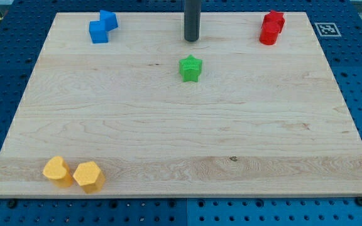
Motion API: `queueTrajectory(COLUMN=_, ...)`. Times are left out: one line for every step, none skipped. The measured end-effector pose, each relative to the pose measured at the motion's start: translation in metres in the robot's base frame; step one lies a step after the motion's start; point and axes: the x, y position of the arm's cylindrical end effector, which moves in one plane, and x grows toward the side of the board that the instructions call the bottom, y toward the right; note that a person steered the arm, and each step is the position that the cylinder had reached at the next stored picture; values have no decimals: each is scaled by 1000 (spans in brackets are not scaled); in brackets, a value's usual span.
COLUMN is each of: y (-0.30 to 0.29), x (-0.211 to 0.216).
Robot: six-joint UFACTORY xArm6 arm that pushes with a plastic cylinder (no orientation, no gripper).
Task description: Point at the left side of the green star
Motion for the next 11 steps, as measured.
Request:
queueTrajectory(y=-20, x=25)
queueTrajectory(y=-44, x=28)
queueTrajectory(y=-74, x=28)
queueTrajectory(y=-79, x=28)
queueTrajectory(y=-79, x=28)
queueTrajectory(y=-80, x=29)
queueTrajectory(y=-77, x=38)
queueTrajectory(y=-62, x=56)
queueTrajectory(y=-55, x=73)
queueTrajectory(y=-41, x=75)
queueTrajectory(y=-35, x=86)
